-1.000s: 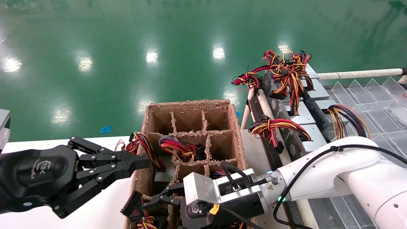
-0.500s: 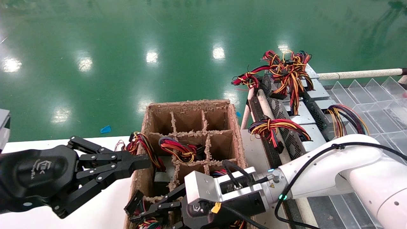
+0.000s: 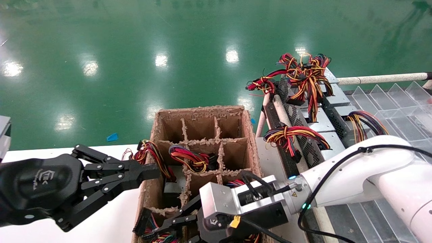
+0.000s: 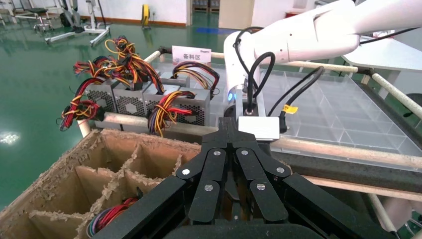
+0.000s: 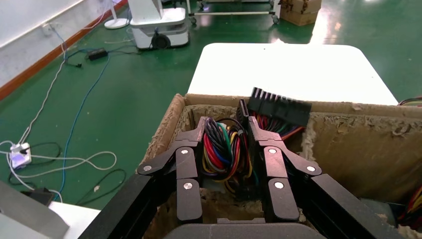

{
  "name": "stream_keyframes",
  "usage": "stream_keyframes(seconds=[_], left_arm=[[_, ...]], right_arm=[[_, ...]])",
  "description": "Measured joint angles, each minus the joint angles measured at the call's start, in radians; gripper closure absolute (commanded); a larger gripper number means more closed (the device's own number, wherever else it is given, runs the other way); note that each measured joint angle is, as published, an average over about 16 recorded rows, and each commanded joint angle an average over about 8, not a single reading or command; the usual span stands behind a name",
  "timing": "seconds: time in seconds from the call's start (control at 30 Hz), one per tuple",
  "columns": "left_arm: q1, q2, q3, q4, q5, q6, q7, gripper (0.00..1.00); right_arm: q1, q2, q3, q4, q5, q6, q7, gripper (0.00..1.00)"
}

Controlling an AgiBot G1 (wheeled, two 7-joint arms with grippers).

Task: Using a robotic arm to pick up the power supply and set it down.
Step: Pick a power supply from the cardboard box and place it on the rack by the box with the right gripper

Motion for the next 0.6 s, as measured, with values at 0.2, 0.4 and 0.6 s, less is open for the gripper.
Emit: stream_keyframes(seconds=[0.2,0.4,0.6], left_arm=[[0.000,0.000,0.000,0.000,0.000,0.000,0.000,1.00],[0.000,0.000,0.000,0.000,0.000,0.000,0.000,1.00],[0.000,0.000,0.000,0.000,0.000,0.000,0.000,1.00]], right_arm=[[0.024,0.024,-0.010,0.046,0.044,-0.001,0.018,1.00],[0.048,0.057,-0.014,0.108,0.109,-0.004,0.046,1.00],[0.071,0.105,-0.023,0.185,0.187,-0.006,0.083,1.00]])
